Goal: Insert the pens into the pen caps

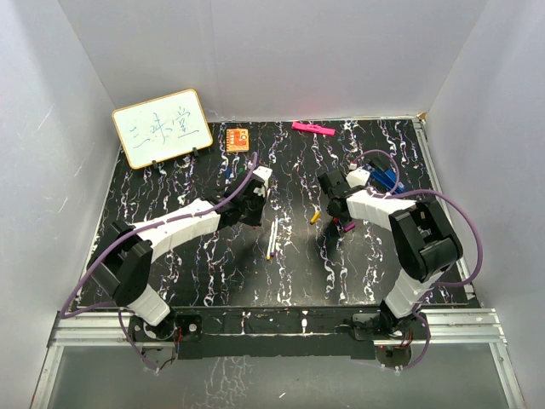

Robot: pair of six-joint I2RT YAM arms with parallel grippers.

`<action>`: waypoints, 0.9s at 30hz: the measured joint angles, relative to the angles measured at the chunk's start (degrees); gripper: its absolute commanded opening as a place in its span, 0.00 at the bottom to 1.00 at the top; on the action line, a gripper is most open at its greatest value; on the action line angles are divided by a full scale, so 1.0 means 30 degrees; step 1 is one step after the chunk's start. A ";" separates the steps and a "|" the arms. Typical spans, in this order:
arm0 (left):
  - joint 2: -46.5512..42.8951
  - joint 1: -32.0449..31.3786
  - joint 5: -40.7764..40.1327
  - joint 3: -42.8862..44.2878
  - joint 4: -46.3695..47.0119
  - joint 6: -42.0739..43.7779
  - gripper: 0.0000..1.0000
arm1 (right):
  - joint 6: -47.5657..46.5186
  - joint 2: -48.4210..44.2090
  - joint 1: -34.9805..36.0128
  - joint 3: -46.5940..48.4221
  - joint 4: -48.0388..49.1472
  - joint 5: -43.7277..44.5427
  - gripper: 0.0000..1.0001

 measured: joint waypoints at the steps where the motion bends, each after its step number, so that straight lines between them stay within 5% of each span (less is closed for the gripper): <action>1: 0.0000 0.0000 -0.0058 0.0000 0.0000 0.0000 0.00 | -0.0036 -0.0029 -0.0015 -0.0029 0.0051 -0.0044 0.00; 15: -0.0015 0.0000 -0.0124 -0.0007 0.0321 -0.0153 0.00 | -0.0699 -0.1180 -0.0073 -0.0036 0.0415 -0.1392 0.00; 27: -0.1858 0.0000 0.1231 -0.2127 0.3002 -0.1180 0.00 | -0.2317 -0.2288 -0.0073 0.1392 0.5457 -0.2098 0.00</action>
